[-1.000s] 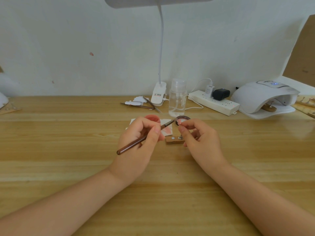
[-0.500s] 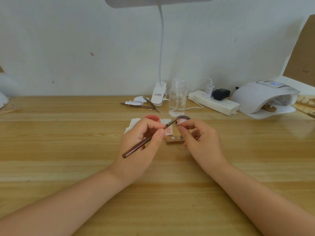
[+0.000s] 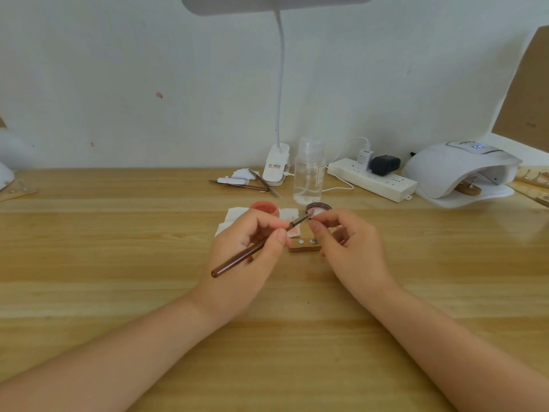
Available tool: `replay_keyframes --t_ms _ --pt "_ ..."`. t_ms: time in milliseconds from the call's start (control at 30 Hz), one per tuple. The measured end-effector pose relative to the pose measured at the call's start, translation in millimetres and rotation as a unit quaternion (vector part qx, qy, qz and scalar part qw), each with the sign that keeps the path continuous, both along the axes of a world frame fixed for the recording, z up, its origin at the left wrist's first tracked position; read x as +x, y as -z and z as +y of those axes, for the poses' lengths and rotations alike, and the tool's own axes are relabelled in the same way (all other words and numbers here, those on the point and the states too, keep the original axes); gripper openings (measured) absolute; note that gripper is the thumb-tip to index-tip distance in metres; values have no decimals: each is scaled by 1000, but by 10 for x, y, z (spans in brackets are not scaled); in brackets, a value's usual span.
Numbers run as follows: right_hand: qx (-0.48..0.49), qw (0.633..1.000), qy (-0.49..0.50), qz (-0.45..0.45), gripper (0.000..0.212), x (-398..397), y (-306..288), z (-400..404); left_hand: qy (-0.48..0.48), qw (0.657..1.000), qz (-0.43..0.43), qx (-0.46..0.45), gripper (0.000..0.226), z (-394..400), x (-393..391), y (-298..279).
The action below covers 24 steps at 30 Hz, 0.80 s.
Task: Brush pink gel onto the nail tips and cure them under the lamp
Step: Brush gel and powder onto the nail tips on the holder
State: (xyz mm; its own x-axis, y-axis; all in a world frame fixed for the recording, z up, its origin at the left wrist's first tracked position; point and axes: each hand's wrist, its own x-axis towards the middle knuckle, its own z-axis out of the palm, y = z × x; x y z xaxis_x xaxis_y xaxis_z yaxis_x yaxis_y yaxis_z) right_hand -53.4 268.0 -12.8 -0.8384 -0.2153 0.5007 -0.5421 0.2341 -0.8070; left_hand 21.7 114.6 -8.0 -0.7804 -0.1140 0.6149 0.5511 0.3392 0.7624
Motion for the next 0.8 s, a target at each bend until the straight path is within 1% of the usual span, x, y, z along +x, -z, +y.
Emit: replay_keyframes --t_ms 133,300,433,533,633,700,800 --pt "-8 1000 -2 -3 25 -12 13 -2 -9 999 28 -15 15 -26 27 -14" --pt "-4 1000 -7 2 23 -13 23 -4 18 1000 2 12 14 11 6 5" --pt "-7 1000 -7 -3 23 -16 27 -5 0 1000 26 -14 12 -22 28 -5" --pt "-5 1000 -5 -7 21 -16 26 -7 -10 999 30 5 13 -42 24 -11" --pt "1 1000 -8 0 21 -7 19 -1 9 999 12 39 13 -4 9 -9" --pt "2 1000 -10 4 23 -6 18 2 10 1000 11 26 12 7 13 -7" --pt "0 1000 -8 -2 22 -19 24 0 -14 1000 22 8 10 -22 24 -8"
